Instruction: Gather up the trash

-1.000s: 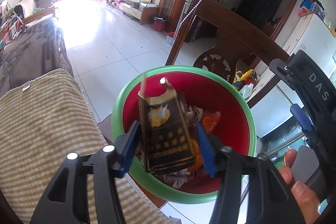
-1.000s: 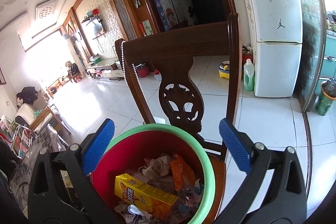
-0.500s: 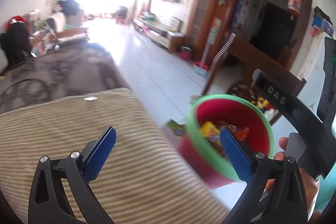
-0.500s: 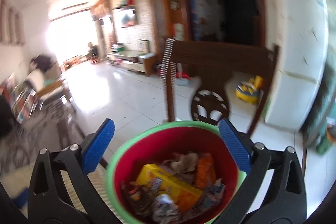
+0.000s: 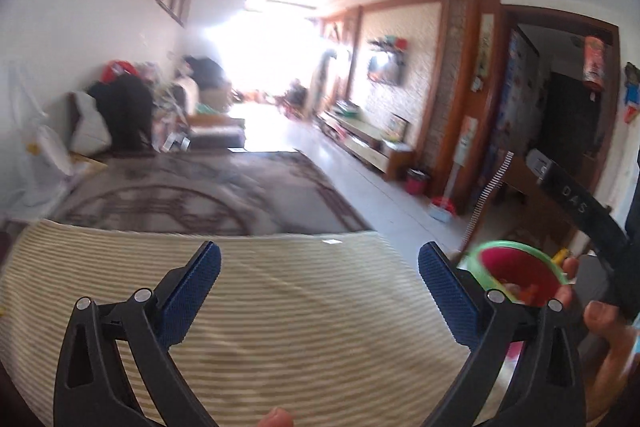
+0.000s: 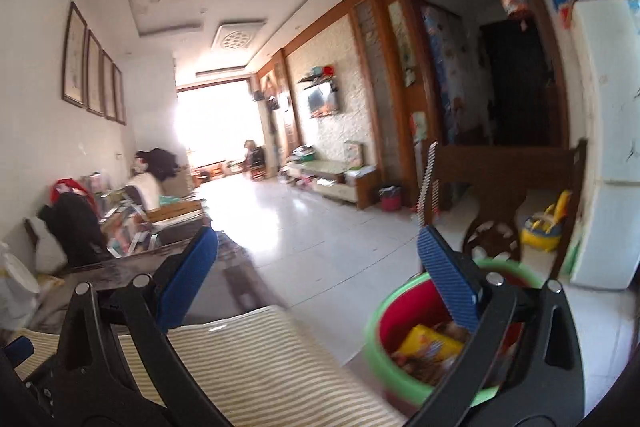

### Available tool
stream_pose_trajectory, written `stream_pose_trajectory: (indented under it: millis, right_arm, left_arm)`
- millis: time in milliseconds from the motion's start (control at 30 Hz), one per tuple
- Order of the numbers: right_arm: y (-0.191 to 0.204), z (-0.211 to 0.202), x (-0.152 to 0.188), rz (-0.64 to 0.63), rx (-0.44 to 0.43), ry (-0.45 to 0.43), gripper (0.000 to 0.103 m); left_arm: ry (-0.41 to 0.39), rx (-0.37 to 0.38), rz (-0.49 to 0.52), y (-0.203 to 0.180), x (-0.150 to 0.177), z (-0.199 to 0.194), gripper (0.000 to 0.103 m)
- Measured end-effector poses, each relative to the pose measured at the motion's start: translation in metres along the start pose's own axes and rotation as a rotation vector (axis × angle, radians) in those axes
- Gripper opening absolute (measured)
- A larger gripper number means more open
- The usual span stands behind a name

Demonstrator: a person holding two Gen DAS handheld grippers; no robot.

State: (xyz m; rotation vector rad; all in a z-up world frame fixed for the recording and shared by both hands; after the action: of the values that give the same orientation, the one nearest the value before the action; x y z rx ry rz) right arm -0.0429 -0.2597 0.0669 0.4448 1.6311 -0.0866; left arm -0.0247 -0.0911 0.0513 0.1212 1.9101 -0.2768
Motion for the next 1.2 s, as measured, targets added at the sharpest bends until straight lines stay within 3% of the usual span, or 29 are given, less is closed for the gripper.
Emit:
stream_pose_trajectory:
  millis: [67,167,333,500,733,1200]
  right_arm:
    - [0.012,0.0,0.004,-0.03,-0.013,0.026,0.098]
    - [0.03,-0.01,0.011,-0.103,-0.005,-0.006,0.098]
    - [0.056,-0.022,0.035,-0.18,-0.096,0.024,0.098]
    - [0.075,-0.021,0.046,-0.204,-0.149,0.056,0.098]
    - [0.081,-0.012,0.059,-0.213,-0.167,0.102,0.098]
    - [0.084,-0.006,0.066,-0.217,-0.174,0.14,0.098]
  left_arm:
    - [-0.009,-0.026,-0.01,0.015,0.001,-0.001,0.095]
    - [-0.012,-0.07,-0.042,0.039,0.0,-0.001,0.095]
    - [-0.02,-0.15,-0.076,0.063,-0.004,-0.006,0.095]
    - [-0.07,-0.136,-0.107,0.078,-0.006,-0.019,0.095]
    - [-0.07,-0.203,-0.101,0.081,-0.001,-0.018,0.095]
    - [-0.035,-0.174,-0.102,0.078,0.005,-0.013,0.095]
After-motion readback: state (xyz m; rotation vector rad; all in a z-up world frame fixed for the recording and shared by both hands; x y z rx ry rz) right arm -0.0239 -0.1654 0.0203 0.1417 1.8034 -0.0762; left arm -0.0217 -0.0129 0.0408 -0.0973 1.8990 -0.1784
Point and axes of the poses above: each gripper's, at about its wrist camera, not at the fingertips, and z roughly the way its jaws point, y to its left, x to its underside, the point moved 1 cm from there along z, roughly the way its jaws point, and after that the axes turned 3 degrees about -y, right-handed, at the moved point
